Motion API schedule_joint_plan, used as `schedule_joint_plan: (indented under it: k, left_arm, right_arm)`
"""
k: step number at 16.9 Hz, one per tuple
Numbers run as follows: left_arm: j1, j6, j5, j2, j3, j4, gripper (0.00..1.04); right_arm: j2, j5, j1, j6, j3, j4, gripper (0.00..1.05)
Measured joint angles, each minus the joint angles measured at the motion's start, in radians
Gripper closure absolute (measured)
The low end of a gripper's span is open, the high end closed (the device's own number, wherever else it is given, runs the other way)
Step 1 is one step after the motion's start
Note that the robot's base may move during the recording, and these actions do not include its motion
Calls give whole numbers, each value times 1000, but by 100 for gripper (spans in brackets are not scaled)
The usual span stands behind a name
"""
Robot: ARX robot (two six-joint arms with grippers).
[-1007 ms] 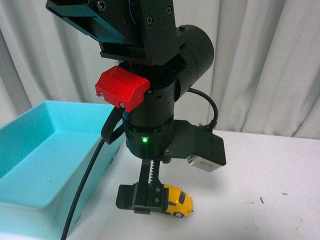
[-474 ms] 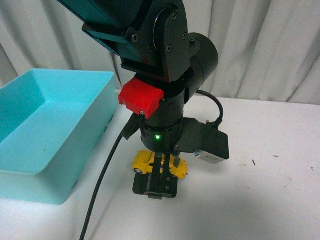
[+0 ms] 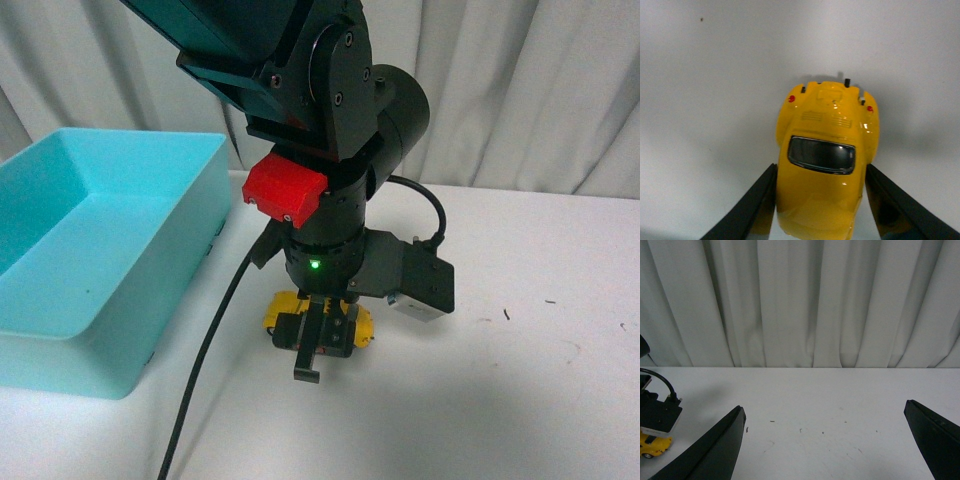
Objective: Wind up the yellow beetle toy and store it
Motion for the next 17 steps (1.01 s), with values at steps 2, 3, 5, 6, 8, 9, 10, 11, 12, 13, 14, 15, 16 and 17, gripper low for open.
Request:
schedule_joint_plan:
  k: [2, 3, 5, 6, 8, 9, 10, 11, 12, 13, 14, 15, 16, 17]
  left_arm:
    - [6, 6, 0, 2, 7, -3, 63]
    - [6, 14, 0, 2, 8, -6, 64]
    - [4, 19, 0, 2, 21, -25, 65]
    - [3, 24, 1, 2, 27, -42, 65]
    - [-3, 67, 21, 2, 64, -96, 65]
    - [-9, 112, 46, 2, 93, -129, 65]
    - [-15, 182, 76, -5, 116, -155, 65]
    - [-25, 277, 134, -21, 143, -186, 65]
    - [-34, 313, 219, -50, 178, -206, 65]
    - [-33, 304, 304, -78, 207, -188, 65]
    - [-28, 252, 408, -122, 246, -137, 65]
    - [-10, 172, 499, -168, 282, -71, 65]
    - [20, 96, 549, -209, 302, -18, 65]
    - [79, -18, 562, -257, 321, 44, 65]
  right_arm:
    - [0, 0, 0, 0, 0, 0, 7]
    - [0, 0, 0, 0, 0, 0, 7]
    - [0, 0, 0, 0, 0, 0, 7]
    - [0, 0, 0, 0, 0, 0, 7]
    - [0, 0, 0, 0, 0, 0, 7]
    - [0, 0, 0, 0, 0, 0, 7]
    - [0, 0, 0, 0, 0, 0, 7]
    - [0, 0, 0, 0, 0, 0, 7]
    - [0, 0, 0, 0, 0, 0, 7]
    - [0, 0, 0, 0, 0, 0, 7]
    - [0, 0, 0, 0, 0, 0, 7]
    - [0, 0, 0, 0, 0, 0, 7]
    - [0, 0, 0, 0, 0, 0, 7]
    - [0, 0, 0, 0, 0, 0, 7]
